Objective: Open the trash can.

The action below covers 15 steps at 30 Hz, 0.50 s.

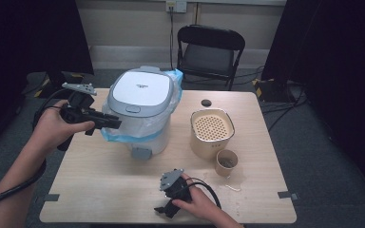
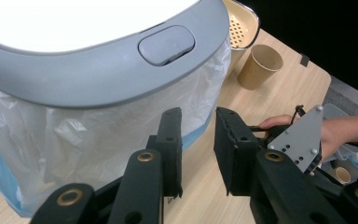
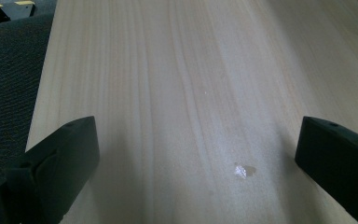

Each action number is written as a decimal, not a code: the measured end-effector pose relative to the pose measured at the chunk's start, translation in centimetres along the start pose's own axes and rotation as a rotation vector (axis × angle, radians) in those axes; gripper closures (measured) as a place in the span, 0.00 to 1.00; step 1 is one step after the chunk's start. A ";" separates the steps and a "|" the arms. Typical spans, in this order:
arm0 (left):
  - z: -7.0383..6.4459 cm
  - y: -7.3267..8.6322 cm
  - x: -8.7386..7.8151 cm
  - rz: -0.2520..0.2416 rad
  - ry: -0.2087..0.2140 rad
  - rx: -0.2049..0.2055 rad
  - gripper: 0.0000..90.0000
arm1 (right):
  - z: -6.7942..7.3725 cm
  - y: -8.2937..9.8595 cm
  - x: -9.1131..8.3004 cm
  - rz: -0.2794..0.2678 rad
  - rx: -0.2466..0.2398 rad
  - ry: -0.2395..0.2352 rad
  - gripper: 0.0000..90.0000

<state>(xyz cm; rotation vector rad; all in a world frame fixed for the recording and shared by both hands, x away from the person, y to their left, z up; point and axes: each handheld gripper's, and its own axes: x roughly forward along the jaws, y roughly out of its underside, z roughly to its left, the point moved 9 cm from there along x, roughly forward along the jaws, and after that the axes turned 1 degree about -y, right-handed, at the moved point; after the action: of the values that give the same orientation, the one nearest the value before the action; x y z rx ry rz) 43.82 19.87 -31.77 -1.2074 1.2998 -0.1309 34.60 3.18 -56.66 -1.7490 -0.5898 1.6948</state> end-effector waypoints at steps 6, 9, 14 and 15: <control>0.0 -0.8 0.0 0.005 -0.006 0.008 0.83 | 0.0 0.0 0.0 -0.003 -0.005 0.001 0.00; 0.1 -1.0 0.0 0.007 -0.011 0.007 0.84 | 0.0 0.0 0.0 -0.004 -0.006 0.001 0.00; 0.2 -1.5 0.0 0.008 -0.013 0.008 0.85 | 0.0 0.0 0.0 -0.003 -0.007 0.000 0.00; 0.2 -1.6 0.1 0.005 -0.014 0.010 0.85 | 0.0 0.0 0.0 -0.003 -0.006 0.000 0.00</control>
<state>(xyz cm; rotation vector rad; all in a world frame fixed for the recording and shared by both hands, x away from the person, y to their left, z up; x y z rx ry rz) 44.84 19.26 -30.71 -1.1951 1.2885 -0.1255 34.64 3.20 -56.65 -1.7517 -0.5979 1.6927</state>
